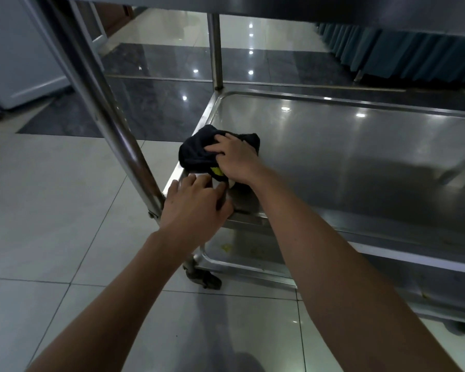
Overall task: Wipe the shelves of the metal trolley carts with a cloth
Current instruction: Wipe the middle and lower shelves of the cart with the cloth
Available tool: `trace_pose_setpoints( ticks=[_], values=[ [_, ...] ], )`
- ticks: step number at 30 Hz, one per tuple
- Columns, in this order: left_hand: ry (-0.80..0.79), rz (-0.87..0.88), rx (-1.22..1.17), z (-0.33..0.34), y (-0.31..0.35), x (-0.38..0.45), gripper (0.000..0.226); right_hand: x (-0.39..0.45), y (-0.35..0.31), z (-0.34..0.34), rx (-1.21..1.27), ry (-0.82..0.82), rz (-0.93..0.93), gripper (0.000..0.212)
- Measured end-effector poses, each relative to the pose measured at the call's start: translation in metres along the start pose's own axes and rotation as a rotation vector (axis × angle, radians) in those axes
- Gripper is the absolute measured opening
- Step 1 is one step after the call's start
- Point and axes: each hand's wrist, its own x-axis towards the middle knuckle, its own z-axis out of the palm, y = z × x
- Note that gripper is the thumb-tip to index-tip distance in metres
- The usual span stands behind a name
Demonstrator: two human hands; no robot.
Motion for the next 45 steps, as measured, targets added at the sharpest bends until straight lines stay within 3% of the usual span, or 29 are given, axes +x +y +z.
trace_pose_setpoints(
  ticks=[9, 15, 21, 24, 33, 42, 45],
  values=[
    [-0.046, -0.021, 0.021, -0.023, 0.025, 0.026, 0.044, -0.097, 0.115, -0.056, 0.011, 0.142, 0.287, 0.047],
    [-0.064, 0.101, -0.01, -0.019, 0.077, 0.05, 0.037, -0.154, 0.154, -0.084, -0.009, 0.186, 0.424, 0.045],
    [0.021, 0.128, -0.036, -0.008, 0.075, 0.051, 0.037, -0.226, 0.214, -0.118, 0.012, 0.277, 0.612, 0.045],
    [0.076, 0.111, -0.161, -0.003, 0.075, 0.048, 0.028, -0.244, 0.23, -0.128, 0.003, 0.322, 0.677, 0.043],
    [0.054, 0.154, -0.086, 0.007, 0.08, 0.044, 0.035, -0.23, 0.218, -0.132, -0.072, 0.279, 0.696, 0.047],
    [0.014, 0.211, -0.152, 0.004, 0.064, 0.044, 0.049, -0.127, 0.154, -0.094, -0.069, 0.215, 0.423, 0.046],
    [-0.01, 0.106, -0.165, -0.004, 0.037, 0.046, 0.061, -0.099, 0.137, -0.082, -0.072, 0.189, 0.379, 0.046]
  ],
)
